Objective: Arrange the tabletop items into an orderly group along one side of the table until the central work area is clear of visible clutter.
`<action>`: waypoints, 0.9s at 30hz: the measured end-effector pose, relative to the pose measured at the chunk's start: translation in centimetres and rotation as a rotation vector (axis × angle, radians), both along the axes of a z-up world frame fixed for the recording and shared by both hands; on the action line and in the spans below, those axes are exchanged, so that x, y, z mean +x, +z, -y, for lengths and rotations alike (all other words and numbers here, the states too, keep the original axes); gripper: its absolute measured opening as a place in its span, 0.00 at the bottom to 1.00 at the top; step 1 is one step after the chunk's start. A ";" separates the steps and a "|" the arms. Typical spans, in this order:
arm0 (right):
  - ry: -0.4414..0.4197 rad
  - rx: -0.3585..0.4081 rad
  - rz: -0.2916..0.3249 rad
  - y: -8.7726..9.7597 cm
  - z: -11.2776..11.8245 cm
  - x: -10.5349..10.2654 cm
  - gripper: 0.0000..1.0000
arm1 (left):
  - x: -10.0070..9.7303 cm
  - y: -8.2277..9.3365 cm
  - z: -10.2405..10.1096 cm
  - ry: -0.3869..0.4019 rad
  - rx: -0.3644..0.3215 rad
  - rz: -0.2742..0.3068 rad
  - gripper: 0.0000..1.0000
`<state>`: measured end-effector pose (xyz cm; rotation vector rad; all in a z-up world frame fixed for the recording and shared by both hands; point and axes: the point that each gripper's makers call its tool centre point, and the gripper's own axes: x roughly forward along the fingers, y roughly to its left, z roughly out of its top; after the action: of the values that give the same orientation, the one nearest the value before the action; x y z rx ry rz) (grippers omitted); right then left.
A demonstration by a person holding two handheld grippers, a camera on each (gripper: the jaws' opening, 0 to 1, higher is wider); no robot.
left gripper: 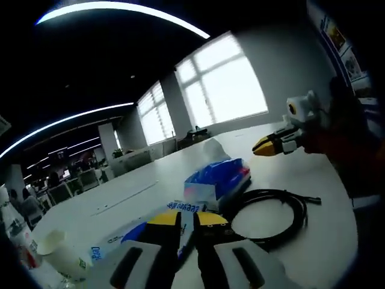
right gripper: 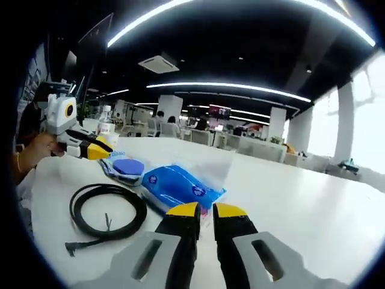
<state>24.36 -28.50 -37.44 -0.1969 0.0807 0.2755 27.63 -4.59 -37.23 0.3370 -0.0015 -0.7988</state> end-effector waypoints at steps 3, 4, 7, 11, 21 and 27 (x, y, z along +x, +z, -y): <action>0.011 0.007 0.010 0.4 -0.4 -0.7 0.07 | -0.6 -0.3 -1.5 0.022 -0.005 0.002 0.07; 0.012 0.008 0.013 0.6 -0.5 -0.9 0.07 | -0.8 -0.3 -2.0 0.033 -0.018 -0.002 0.07; 0.044 0.021 0.036 1.2 -1.7 -1.4 0.08 | -1.2 -0.8 -3.6 0.070 -0.039 -0.005 0.07; 0.091 0.009 0.034 1.2 -3.5 -1.8 0.08 | -1.7 -1.0 -5.3 0.103 -0.067 -0.007 0.08; 0.194 -0.006 0.023 1.0 -7.2 -3.3 0.09 | -2.7 -0.6 -11.0 0.224 -0.125 0.004 0.14; 0.215 -0.006 0.035 0.8 -8.3 -4.1 0.16 | -3.2 -0.4 -13.2 0.270 -0.147 0.019 0.18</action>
<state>20.28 -20.17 -36.59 -0.2169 0.0255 0.4856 24.44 8.62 -37.63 0.2000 -0.0315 -0.5246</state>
